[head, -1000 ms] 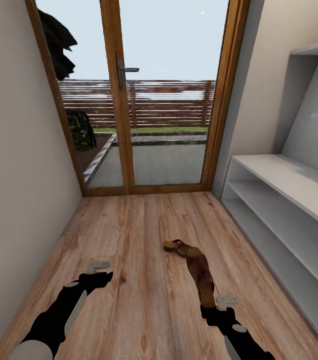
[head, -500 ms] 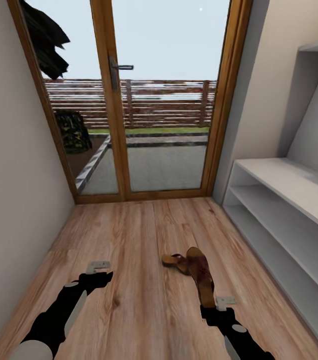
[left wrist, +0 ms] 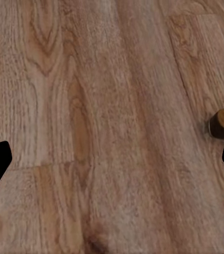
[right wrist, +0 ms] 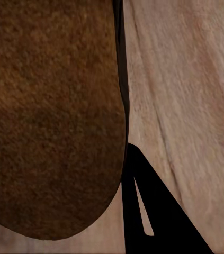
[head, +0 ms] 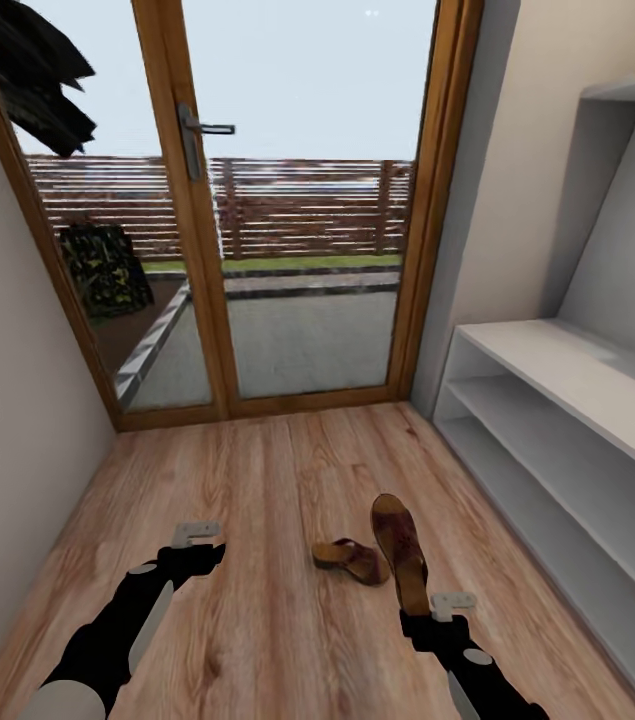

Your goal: Pick up the two gym shoes and the two sandals from the corridor floor and place them onto the hallstand (shoe rack) in the corridor, making sure they are on the rack and not on the floor. Arrange them so the two gym shoes are next to each other and the two sandals are next to each other.

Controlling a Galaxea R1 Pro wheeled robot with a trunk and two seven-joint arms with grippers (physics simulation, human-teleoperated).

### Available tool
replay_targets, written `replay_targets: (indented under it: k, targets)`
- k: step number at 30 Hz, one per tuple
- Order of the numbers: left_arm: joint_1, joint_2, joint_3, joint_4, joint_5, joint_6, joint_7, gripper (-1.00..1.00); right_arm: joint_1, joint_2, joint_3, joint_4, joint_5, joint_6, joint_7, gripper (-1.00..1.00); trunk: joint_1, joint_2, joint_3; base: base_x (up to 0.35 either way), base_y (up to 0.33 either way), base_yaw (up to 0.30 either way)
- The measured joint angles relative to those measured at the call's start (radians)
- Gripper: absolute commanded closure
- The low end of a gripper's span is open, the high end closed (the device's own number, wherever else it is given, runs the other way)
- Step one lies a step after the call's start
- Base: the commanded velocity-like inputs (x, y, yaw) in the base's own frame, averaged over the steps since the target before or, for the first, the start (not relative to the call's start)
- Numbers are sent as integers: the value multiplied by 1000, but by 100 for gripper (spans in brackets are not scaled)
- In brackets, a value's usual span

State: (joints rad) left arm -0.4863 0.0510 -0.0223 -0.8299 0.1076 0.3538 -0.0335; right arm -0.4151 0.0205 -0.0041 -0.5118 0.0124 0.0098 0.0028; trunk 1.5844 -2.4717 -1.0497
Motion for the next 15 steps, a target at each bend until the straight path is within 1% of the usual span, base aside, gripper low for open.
replay_targets:
  k: [10, 15]
  targets:
    - [0, 0, 0, 0, 0, 0, 0, -100, 0, 0, 0, 0, 0, 0, 0, 100, 0, 0, 0, 209, 202, -289]
    - [0, 0, 0, 0, 0, 0, 0, -100, 0, 0, 0, 0, 0, 0, 0, 100, 0, 0, 0, 82, 125, -290]
